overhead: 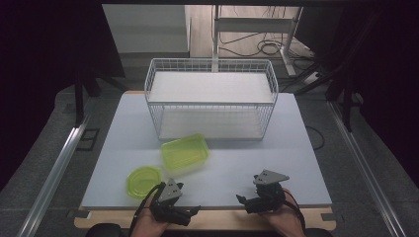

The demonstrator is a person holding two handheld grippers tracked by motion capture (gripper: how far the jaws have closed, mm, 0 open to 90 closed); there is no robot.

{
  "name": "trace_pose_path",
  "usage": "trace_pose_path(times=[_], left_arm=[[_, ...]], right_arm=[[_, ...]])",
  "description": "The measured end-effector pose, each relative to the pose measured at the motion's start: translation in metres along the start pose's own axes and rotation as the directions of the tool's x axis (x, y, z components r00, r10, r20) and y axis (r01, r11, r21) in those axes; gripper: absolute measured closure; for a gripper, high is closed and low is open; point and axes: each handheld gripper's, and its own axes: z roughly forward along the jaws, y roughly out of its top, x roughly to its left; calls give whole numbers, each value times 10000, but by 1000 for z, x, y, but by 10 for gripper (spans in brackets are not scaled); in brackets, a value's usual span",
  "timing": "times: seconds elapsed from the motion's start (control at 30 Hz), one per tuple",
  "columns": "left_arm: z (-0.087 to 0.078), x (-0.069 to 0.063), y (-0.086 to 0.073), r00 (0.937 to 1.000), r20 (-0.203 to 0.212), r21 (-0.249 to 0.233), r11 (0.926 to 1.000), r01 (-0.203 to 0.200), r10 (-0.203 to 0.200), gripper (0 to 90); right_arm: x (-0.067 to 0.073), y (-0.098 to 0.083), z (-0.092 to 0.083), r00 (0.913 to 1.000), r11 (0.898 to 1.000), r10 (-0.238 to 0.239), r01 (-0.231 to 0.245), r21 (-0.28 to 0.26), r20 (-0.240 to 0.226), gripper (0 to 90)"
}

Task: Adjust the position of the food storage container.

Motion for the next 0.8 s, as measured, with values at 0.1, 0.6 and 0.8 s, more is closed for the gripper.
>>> trace_pose_path(times=[0.1,0.6,0.8], left_arm=[[-2,-1,1,10000,-19,9,10000,38,-38,67],[-12,-7,7,9997,-36,254,9994,-243,244,200],[-29,-1,10,9997,-47,346,9991,-225,227,469]], right_arm=[[-5,-1,-3,9991,9992,356,-360,-160,-220,127],[-14,-4,-8,9950,9964,766,-788,-321,-641,237],[-13,-3,-9,9939,9955,841,-870,-382,-708,247]])
